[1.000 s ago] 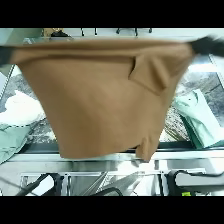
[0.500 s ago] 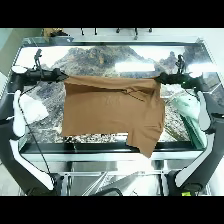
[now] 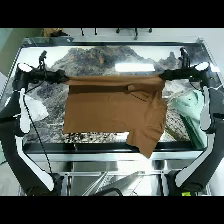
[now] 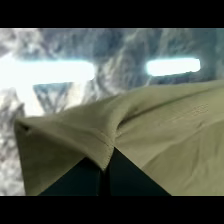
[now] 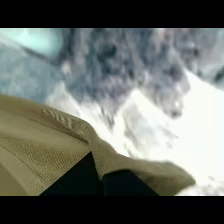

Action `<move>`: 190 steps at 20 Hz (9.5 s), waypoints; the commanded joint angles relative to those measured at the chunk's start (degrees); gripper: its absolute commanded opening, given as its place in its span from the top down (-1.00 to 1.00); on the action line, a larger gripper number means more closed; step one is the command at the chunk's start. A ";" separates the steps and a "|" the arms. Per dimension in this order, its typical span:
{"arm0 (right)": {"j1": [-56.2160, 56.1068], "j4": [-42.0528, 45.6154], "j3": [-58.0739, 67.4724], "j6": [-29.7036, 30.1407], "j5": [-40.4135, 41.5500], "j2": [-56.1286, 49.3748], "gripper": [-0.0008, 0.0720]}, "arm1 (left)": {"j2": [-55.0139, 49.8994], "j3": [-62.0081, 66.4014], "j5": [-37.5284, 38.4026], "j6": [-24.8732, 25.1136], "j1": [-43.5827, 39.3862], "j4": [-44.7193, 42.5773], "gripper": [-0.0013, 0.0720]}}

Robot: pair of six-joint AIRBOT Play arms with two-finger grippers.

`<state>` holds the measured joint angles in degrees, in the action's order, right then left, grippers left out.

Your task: Fold the shirts.

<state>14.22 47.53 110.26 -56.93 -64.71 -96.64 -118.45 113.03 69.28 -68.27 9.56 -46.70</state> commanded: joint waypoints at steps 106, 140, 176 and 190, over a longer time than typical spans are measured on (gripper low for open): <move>6.73 -7.65 -48.89 2.54 1.29 17.00 -0.81 | 10.34 -2.08 18.38 -11.76 -5.07 -11.04 -0.94; -12.17 -7.67 -17.27 -12.35 -17.03 30.32 0.92 | 19.08 4.39 16.35 -11.74 -24.33 1.88 0.92; -21.68 -7.45 -35.54 -9.09 2.51 10.88 -0.77 | 45.33 -24.85 12.70 -2.05 -9.29 1.75 0.92; -19.02 -26.71 -24.98 -2.73 -1.42 23.63 0.91 | 45.33 -24.85 13.88 -2.05 -9.29 1.70 0.92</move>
<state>-8.54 22.96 80.42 -56.84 -63.59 -79.35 -73.17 88.20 82.56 -70.39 0.21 -44.95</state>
